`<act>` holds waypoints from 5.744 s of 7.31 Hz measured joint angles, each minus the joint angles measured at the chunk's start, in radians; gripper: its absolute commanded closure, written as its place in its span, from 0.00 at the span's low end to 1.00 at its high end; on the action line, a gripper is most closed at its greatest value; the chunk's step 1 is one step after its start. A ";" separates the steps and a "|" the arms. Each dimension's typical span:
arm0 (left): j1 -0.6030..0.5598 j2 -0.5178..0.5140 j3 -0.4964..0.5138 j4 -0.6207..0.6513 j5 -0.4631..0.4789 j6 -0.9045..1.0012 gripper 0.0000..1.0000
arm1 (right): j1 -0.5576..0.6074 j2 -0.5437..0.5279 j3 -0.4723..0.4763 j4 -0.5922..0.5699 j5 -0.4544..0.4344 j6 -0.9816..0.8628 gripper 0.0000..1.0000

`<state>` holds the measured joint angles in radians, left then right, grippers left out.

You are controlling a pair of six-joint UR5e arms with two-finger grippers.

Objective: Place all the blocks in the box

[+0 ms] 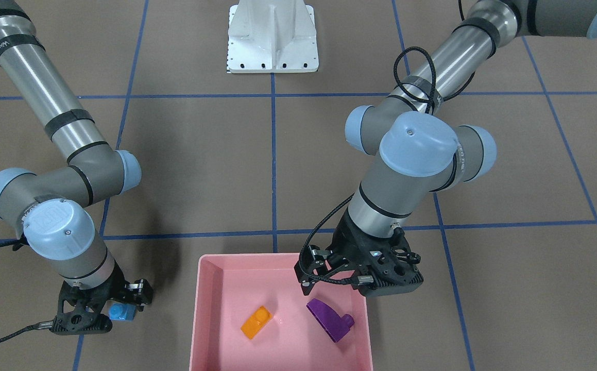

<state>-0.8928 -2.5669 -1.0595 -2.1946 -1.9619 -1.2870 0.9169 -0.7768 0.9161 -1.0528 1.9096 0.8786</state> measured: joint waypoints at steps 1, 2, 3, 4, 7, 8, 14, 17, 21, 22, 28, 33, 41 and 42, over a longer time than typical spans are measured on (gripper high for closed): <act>0.000 0.000 -0.001 0.000 0.000 0.000 0.00 | -0.002 0.001 -0.005 0.008 -0.003 0.004 1.00; 0.000 0.000 -0.002 0.000 0.000 0.000 0.00 | -0.001 0.002 -0.003 0.012 -0.004 0.007 1.00; 0.000 0.003 -0.007 0.000 -0.001 0.000 0.00 | 0.005 0.008 0.003 0.012 -0.003 0.018 1.00; 0.000 0.024 -0.029 0.001 -0.012 0.001 0.00 | 0.023 0.022 0.022 0.012 0.005 0.056 1.00; -0.056 0.227 -0.196 0.014 -0.189 0.130 0.00 | 0.080 0.153 0.070 -0.002 0.082 0.337 1.00; -0.078 0.342 -0.274 0.016 -0.237 0.254 0.00 | 0.058 0.215 0.066 -0.027 0.073 0.444 0.36; -0.041 0.986 -0.765 0.016 -0.276 0.601 0.00 | -0.048 0.261 0.404 -0.647 -0.007 0.258 0.00; 0.195 1.349 -0.970 0.012 -0.147 0.684 0.00 | -0.027 -0.006 0.789 -0.753 0.054 0.195 0.00; 0.506 1.540 -1.029 0.000 -0.123 0.629 0.00 | 0.008 -0.312 1.080 -0.763 0.089 0.073 0.00; 0.590 1.545 -1.030 -0.001 -0.113 0.576 0.00 | 0.010 -0.332 1.096 -0.763 0.090 0.064 0.00; 0.898 1.554 -1.020 0.007 0.007 0.369 0.27 | 0.010 -0.338 1.105 -0.763 0.089 0.063 0.00; 0.923 1.554 -1.024 0.010 0.059 0.342 1.00 | 0.011 -0.340 1.107 -0.761 0.089 0.065 0.00; 0.371 1.115 -1.146 0.086 0.120 0.223 1.00 | 0.108 -0.517 1.145 -0.751 0.116 -0.242 0.00; 0.304 0.969 -1.137 0.201 0.119 0.211 1.00 | 0.146 -0.565 1.159 -0.750 0.133 -0.321 0.00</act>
<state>-0.5884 -1.5979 -2.1960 -1.9940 -1.8430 -1.0760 1.0627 -1.3419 2.0748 -1.8029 2.0424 0.5572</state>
